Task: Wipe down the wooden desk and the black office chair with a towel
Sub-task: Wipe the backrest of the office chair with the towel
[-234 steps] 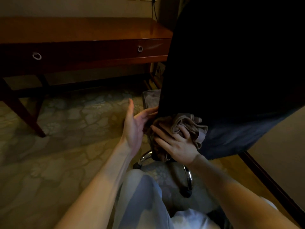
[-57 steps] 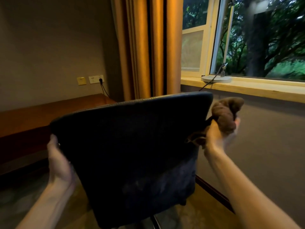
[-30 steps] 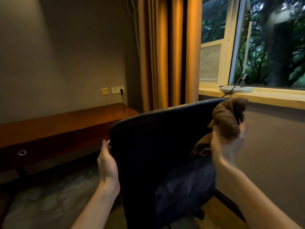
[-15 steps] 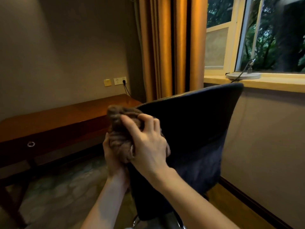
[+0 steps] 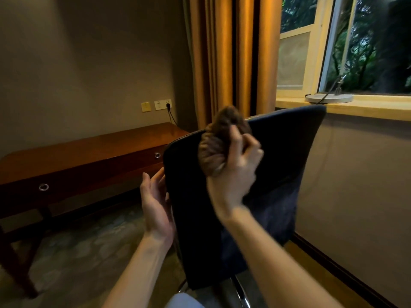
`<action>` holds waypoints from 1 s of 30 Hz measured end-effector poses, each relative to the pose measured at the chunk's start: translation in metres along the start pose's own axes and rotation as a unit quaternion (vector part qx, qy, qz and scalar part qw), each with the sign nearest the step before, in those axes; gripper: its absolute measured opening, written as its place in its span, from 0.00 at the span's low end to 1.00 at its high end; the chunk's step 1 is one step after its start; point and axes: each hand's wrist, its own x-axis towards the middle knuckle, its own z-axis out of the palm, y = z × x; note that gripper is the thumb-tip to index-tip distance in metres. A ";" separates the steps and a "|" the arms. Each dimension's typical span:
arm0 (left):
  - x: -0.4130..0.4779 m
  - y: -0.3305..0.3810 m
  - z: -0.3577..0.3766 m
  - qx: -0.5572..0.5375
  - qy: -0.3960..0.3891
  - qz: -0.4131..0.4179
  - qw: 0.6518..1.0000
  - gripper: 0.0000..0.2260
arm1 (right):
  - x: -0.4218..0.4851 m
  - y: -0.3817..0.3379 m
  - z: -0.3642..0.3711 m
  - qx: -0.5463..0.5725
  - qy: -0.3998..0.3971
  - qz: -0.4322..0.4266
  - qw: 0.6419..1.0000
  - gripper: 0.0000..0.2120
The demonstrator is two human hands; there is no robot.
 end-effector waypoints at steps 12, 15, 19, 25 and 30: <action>0.010 -0.026 -0.061 0.061 -0.079 0.008 0.995 0.38 | -0.065 0.061 -0.004 0.011 -0.141 -0.272 0.952 0.22; 0.022 -0.055 -0.073 0.096 -0.086 -0.022 0.991 0.39 | -0.037 0.089 -0.036 0.018 -0.055 -0.176 0.983 0.24; 0.026 -0.099 -0.083 0.081 -0.029 -0.082 0.993 0.32 | -0.002 0.131 -0.039 0.007 0.038 -0.065 0.997 0.23; 0.025 -0.133 -0.085 0.081 0.071 -0.108 0.988 0.25 | -0.079 0.153 0.015 -0.021 -0.107 -0.072 0.991 0.29; 0.026 -0.141 -0.084 0.076 0.109 -0.093 0.987 0.28 | -0.189 0.158 0.043 -0.061 -0.273 -0.154 0.948 0.32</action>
